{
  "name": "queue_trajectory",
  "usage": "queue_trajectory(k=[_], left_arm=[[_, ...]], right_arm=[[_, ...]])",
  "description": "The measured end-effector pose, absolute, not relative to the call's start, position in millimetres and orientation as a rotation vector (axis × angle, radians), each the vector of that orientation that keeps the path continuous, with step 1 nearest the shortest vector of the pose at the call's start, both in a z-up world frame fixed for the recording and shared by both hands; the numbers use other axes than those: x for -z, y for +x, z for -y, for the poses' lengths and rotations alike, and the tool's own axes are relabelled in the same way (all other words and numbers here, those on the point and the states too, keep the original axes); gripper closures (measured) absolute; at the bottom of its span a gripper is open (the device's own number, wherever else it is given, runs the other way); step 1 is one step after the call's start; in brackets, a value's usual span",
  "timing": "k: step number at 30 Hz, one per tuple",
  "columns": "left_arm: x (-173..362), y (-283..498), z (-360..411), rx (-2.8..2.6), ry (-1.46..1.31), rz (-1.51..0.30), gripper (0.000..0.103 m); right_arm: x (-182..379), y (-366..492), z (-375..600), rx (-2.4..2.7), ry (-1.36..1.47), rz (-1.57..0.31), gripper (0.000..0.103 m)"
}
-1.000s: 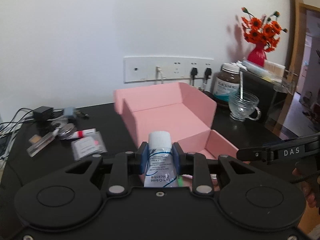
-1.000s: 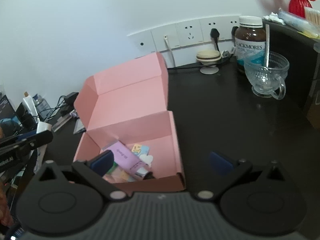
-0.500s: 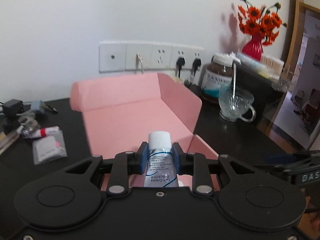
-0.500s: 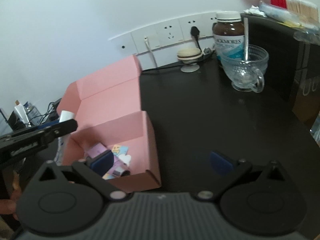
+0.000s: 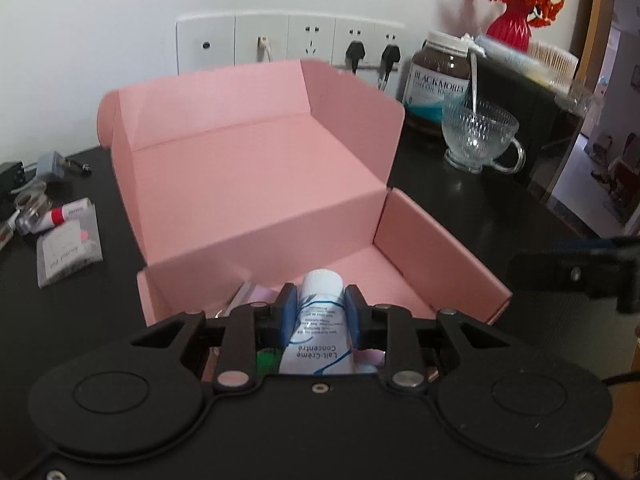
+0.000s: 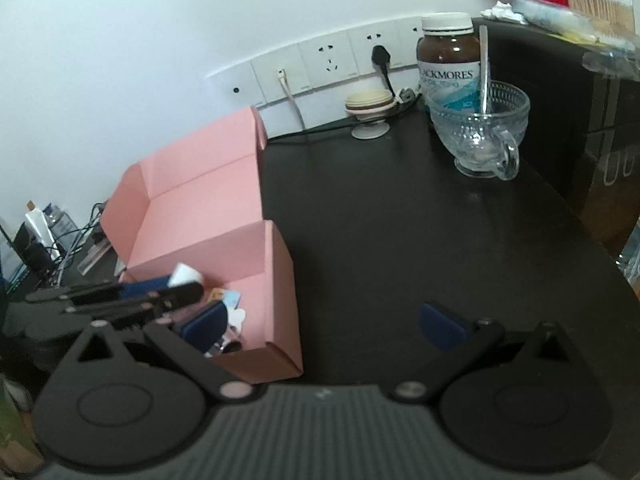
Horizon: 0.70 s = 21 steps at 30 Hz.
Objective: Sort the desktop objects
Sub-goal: 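Carry the white tube with the left gripper over the pink box, then open the left gripper to drop the white tube into the box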
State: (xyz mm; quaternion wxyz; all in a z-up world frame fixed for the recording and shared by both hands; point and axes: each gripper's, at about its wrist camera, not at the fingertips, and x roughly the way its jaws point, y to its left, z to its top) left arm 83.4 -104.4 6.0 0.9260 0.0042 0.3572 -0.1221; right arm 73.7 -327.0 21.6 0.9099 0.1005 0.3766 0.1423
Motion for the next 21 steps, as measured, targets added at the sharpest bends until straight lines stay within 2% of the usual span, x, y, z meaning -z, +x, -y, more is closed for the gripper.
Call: queue_trajectory(k=[17,20,21], left_arm=[[-2.0,92.1,111.5,0.253,0.073,-0.776,0.074],[-4.4,92.6,107.6,0.253,0.04,-0.778,0.072],[-5.3,92.1,106.2,0.245,0.038,-0.774,0.068]], right_arm=[[-21.6,76.6,324.8,-0.316,0.205,-0.788,0.001],[-22.0,75.1,325.2,-0.317,0.206,-0.789,0.001],[-22.0,74.7,325.4,-0.316,0.206,-0.79,0.001]])
